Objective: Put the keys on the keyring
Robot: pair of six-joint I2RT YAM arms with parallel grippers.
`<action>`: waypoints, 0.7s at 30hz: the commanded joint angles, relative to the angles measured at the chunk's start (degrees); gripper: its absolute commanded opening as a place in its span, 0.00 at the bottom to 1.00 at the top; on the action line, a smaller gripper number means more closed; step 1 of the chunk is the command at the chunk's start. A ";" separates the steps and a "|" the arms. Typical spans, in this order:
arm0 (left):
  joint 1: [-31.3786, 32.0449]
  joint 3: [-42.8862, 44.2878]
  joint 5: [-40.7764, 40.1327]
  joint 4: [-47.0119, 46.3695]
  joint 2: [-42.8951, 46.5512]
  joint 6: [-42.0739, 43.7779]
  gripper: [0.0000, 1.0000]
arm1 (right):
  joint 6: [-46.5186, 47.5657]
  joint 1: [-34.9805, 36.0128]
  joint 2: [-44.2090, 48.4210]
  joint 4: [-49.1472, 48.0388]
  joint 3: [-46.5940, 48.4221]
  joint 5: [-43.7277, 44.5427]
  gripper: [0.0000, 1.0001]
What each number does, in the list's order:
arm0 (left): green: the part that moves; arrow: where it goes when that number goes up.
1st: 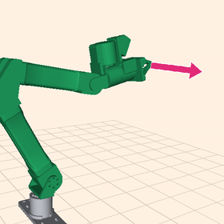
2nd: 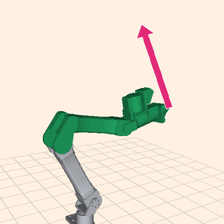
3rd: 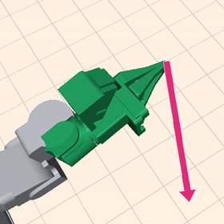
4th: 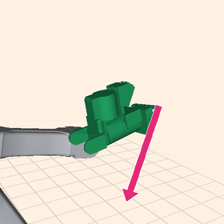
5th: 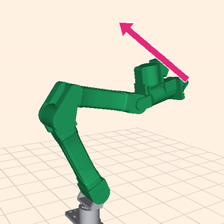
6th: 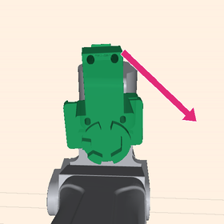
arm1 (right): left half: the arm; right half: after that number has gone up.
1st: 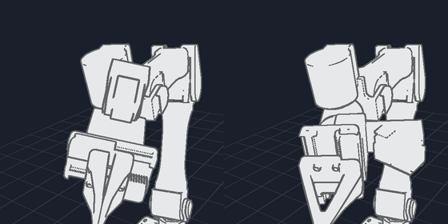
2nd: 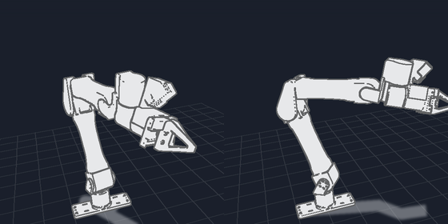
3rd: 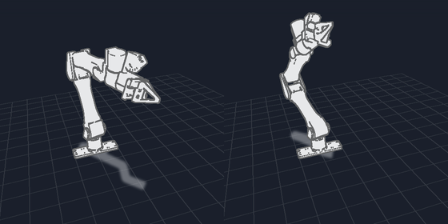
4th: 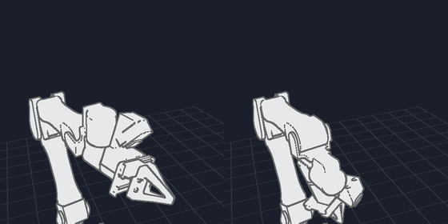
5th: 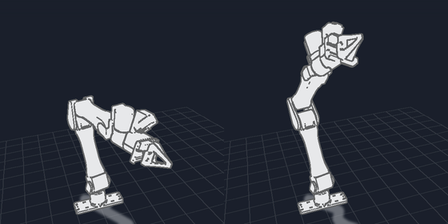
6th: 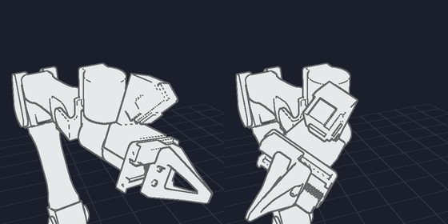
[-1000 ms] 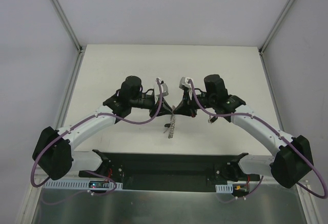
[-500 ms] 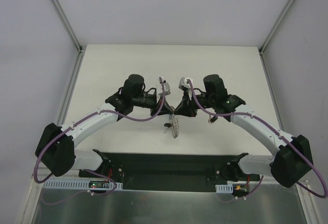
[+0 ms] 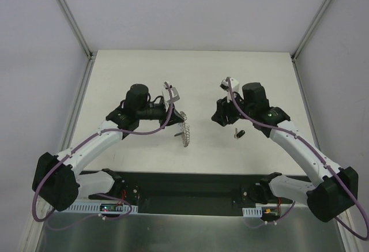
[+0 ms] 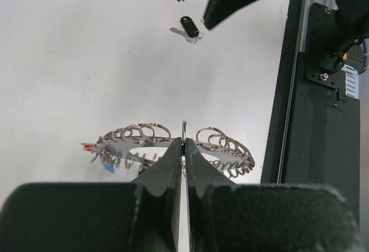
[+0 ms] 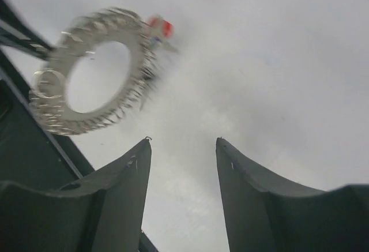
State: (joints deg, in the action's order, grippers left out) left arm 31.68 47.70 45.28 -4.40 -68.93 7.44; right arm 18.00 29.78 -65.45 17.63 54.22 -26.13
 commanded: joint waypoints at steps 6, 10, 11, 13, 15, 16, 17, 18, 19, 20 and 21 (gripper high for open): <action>-2.33 -3.93 -4.32 3.61 14.16 -0.50 0.00 | -22.37 -2.71 1.46 10.94 -8.84 31.83 0.45; -2.41 -5.60 -7.82 4.14 17.24 0.47 0.00 | -31.95 -2.53 3.83 5.77 -15.69 37.45 0.42; -2.41 -5.86 -8.36 4.14 17.77 0.47 0.00 | -33.02 -2.19 4.19 4.79 -17.02 38.51 0.41; -2.41 -5.87 -8.63 4.14 17.77 0.29 0.00 | -34.43 -1.40 4.54 2.95 -19.31 42.01 0.41; -2.41 -6.04 -8.89 4.14 18.04 0.29 0.00 | -36.10 -0.08 4.54 2.50 -20.02 44.92 0.40; -2.33 -6.22 -8.98 4.14 18.12 0.29 0.00 | -36.02 0.19 4.46 1.28 -20.46 46.16 0.40; -2.33 -6.31 -9.24 4.14 18.39 0.38 0.00 | -36.36 0.19 3.50 0.83 -21.08 46.52 0.39; -2.33 -6.31 -9.24 4.14 18.56 0.29 0.00 | -36.54 0.28 2.97 0.66 -21.26 47.04 0.38; -2.33 -6.39 -9.24 4.14 18.74 0.29 0.00 | -36.54 0.19 2.44 -0.39 -21.43 47.40 0.38; -2.33 -6.39 -9.24 4.14 18.91 0.38 0.00 | -36.46 0.19 1.21 -0.75 -21.35 47.49 0.36; -2.33 -6.48 -9.42 4.14 19.00 0.47 0.00 | -36.28 0.36 0.77 -1.19 -21.43 47.66 0.35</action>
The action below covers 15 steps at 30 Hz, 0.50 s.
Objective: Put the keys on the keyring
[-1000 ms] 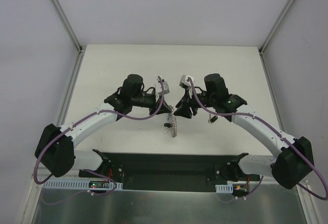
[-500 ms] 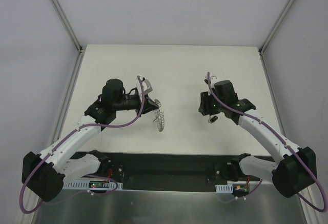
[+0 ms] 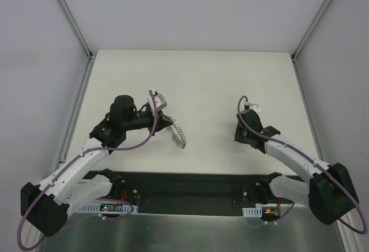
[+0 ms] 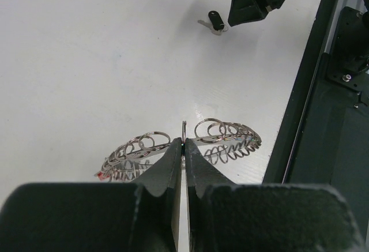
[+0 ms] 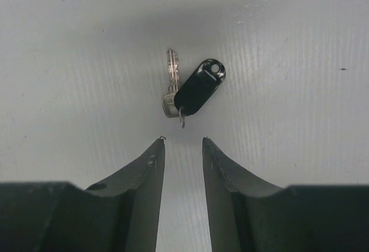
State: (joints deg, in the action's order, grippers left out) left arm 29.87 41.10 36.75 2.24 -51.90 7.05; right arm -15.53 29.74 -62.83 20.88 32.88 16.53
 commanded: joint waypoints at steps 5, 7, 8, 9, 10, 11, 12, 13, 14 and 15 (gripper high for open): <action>-0.25 0.12 -0.98 -2.50 2.24 0.86 0.00 | -1.70 0.32 -5.02 -7.00 0.42 5.53 0.25; -0.16 0.03 -0.98 -2.50 2.33 0.95 0.00 | -1.17 0.41 -7.13 -7.52 1.13 5.09 0.22; -0.07 -0.06 -0.89 -2.50 2.33 0.95 0.00 | -1.17 0.41 -7.74 -7.79 1.30 4.83 0.22; 0.01 0.03 -0.98 -2.50 2.42 0.95 0.00 | -1.17 0.32 -8.71 -7.79 1.57 4.82 0.21; 0.02 -0.06 -0.98 -2.50 2.42 0.95 0.00 | -1.17 0.41 -9.24 -7.88 1.57 4.74 0.20; 0.10 0.03 -1.07 -2.50 2.42 1.04 0.00 | -1.26 0.41 -9.50 -7.88 1.74 4.82 0.20; 0.10 0.03 -1.16 -2.50 2.42 0.95 0.00 | -1.26 0.32 -9.77 -8.05 1.66 4.65 0.20; 0.10 0.03 -0.98 -2.50 2.50 0.95 0.00 | -1.26 0.32 -10.20 -8.14 1.57 4.47 0.19; 0.10 0.03 -1.07 -2.50 2.50 0.86 0.00 | -1.26 0.41 -10.38 -8.23 1.48 4.38 0.18; 0.19 0.03 -0.98 -2.50 2.59 0.95 0.00 | -1.34 0.41 -10.56 -8.32 1.48 4.12 0.16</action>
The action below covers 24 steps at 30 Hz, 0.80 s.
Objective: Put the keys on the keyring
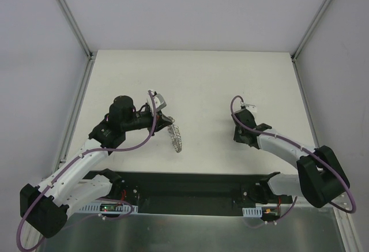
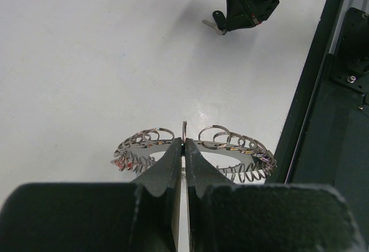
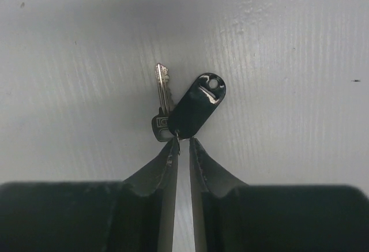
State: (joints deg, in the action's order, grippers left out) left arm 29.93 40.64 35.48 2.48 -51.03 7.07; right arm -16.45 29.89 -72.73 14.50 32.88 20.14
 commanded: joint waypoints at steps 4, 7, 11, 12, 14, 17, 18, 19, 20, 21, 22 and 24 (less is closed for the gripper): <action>0.13 0.49 0.29 -2.74 1.63 1.01 0.00 | 0.88 0.26 0.21 -1.50 1.66 0.16 0.02; 0.13 0.40 0.20 -2.74 1.81 1.10 0.00 | 1.94 0.70 2.06 2.80 3.58 0.42 0.01; 0.21 0.31 -0.59 -2.74 2.16 1.37 0.00 | 3.78 0.96 7.58 15.26 8.84 0.42 0.01; 0.13 0.31 -0.77 -2.74 2.42 1.63 0.00 | 3.97 0.87 8.12 21.64 10.52 0.95 0.02; 0.21 0.40 -1.03 -2.74 2.68 1.63 0.00 | 4.23 0.87 8.65 27.92 14.99 1.74 0.01; 0.21 0.49 -1.38 -2.74 3.04 1.63 0.00 | 5.11 0.87 8.75 39.60 18.35 2.01 0.01; 0.21 0.40 -1.56 -2.74 3.38 1.63 0.00 | 6.07 1.05 8.31 41.20 19.92 1.57 0.01; 0.21 0.40 -1.65 -2.74 3.39 1.63 0.00 | 6.42 1.14 8.13 42.96 20.81 1.39 0.02; 0.30 0.40 -1.91 -2.74 3.48 1.72 0.00 | 6.86 1.40 7.78 46.02 21.60 1.39 0.01; 0.39 0.31 -2.26 -2.74 3.65 1.72 0.00 | 7.39 2.01 7.26 47.62 22.91 1.57 0.01; 0.56 0.40 -2.35 -1.44 3.74 1.81 0.00 | 7.74 1.93 6.29 48.94 23.45 0.87 0.01; 1.00 0.31 -2.52 -1.34 3.91 1.98 0.00 | 9.23 2.97 4.89 50.80 24.24 -1.84 0.01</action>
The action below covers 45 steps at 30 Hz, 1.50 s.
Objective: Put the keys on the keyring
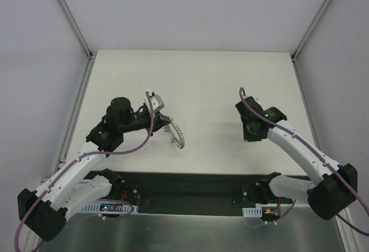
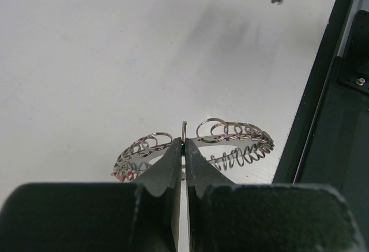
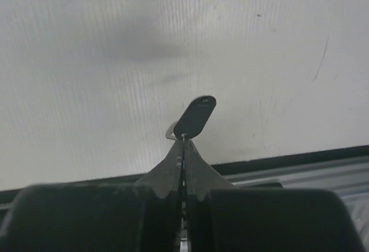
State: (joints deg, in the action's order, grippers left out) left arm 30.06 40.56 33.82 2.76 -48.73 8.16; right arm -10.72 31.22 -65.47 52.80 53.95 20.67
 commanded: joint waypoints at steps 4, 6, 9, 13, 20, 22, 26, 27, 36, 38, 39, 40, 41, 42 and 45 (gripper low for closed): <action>1.58 0.58 -1.74 -1.10 2.06 1.24 0.00 | 5.70 4.98 -8.87 13.30 5.98 -2.04 0.01; 1.84 0.58 -1.83 -0.92 2.41 1.33 0.00 | 7.90 7.35 -14.48 12.86 7.30 -0.20 0.01; 2.01 0.49 -2.09 -0.92 2.76 1.59 0.00 | 10.89 10.51 -22.22 10.76 10.81 1.13 0.01; 2.45 0.40 -2.88 -0.74 2.94 1.94 0.00 | 16.78 13.95 -31.36 5.66 16.17 -0.80 0.01; 3.51 0.05 -3.41 -0.66 3.55 2.38 0.00 | 23.20 18.08 -46.49 0.38 28.56 -5.37 0.01; 3.77 0.05 -3.85 -0.66 3.82 2.47 0.00 | 24.25 18.43 -49.04 -1.54 30.86 -6.34 0.01; 4.56 -0.04 -4.20 -0.65 3.38 2.73 0.00 | 25.57 18.79 -51.77 -4.10 33.49 -9.24 0.01; 4.74 -0.04 -4.12 -0.66 3.29 2.73 0.00 | 25.92 18.79 -52.30 -4.71 33.85 -9.67 0.02; 5.27 -0.13 -4.47 -0.65 2.41 3.00 0.00 | 26.36 18.79 -48.80 -12.18 31.40 -10.91 0.17; 5.44 -0.04 -4.47 -0.65 2.32 2.91 0.00 | 26.72 18.88 -46.42 -15.26 28.59 -11.35 0.21; 5.44 -0.04 -4.47 -0.66 2.24 2.91 0.00 | 27.06 18.70 -43.54 -16.48 27.27 -11.44 0.25; 5.44 -0.12 -4.56 -0.57 2.15 2.91 0.00 | 27.24 18.79 -42.12 -19.19 25.95 -11.44 0.25; 5.36 -0.13 -4.56 -0.65 2.06 2.91 0.00 | 27.51 18.61 -40.37 -20.87 24.63 -11.70 0.29; 5.44 -0.04 -4.56 -0.66 2.06 2.91 0.00 | 27.68 18.52 -37.48 -22.63 21.23 -11.79 0.30; 5.44 0.05 -4.47 -0.66 1.88 2.65 0.00 | 27.95 18.00 -31.50 -30.28 14.11 -12.23 0.32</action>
State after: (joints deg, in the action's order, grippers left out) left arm 34.94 40.34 29.39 5.08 -46.92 10.09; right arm 15.99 49.82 -107.11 33.28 75.16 9.69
